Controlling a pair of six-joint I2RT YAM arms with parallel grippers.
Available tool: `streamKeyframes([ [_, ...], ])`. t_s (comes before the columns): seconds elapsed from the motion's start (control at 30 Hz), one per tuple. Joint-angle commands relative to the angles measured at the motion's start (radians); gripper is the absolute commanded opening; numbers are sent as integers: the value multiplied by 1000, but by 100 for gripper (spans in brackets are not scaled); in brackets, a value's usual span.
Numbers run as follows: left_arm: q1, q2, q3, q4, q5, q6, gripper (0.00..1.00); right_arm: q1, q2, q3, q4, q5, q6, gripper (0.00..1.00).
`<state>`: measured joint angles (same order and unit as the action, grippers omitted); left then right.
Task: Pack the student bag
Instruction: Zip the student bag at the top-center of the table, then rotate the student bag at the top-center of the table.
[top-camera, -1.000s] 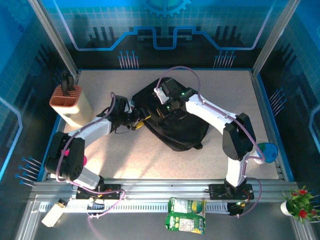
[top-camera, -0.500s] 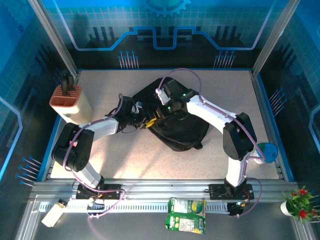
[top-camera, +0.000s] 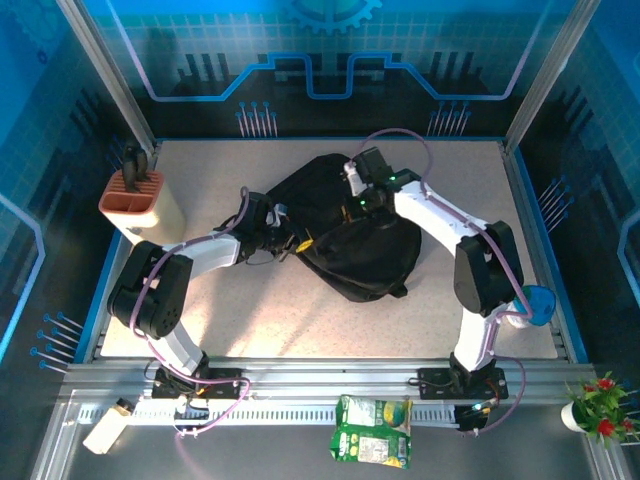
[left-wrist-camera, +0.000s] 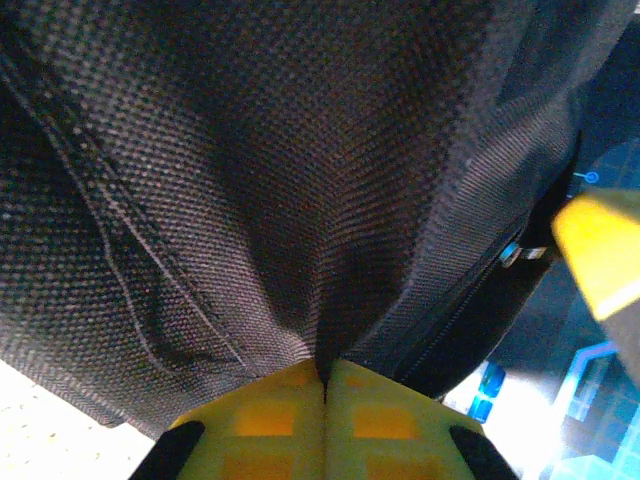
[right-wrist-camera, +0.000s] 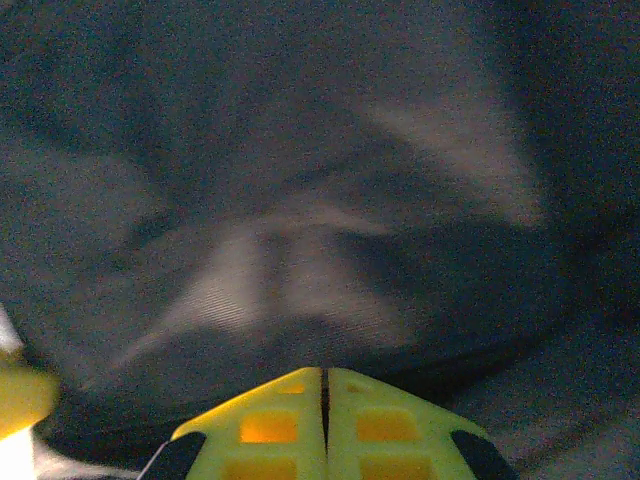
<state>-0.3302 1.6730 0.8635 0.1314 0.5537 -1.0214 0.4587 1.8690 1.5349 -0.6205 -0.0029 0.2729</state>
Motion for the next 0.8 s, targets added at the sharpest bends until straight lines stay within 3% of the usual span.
streamKeyframes([
  [0.0,11,-17,14,-86,-48,45,0,-80,-13,30,-34,135,66,0],
  [0.23,12,-36,42,-147,-61,89,0,-161,66,103,-46,239,175,0],
  [0.4,18,-10,137,-234,-91,169,0,-151,50,100,-52,156,166,0],
  [0.6,57,113,378,-365,-155,304,0,-137,-42,-22,5,-2,201,0],
  [0.63,66,132,422,-384,-175,327,4,-137,-58,-43,22,-30,208,0],
  [0.77,77,149,535,-452,-296,415,26,-137,-111,-87,44,3,223,18],
])
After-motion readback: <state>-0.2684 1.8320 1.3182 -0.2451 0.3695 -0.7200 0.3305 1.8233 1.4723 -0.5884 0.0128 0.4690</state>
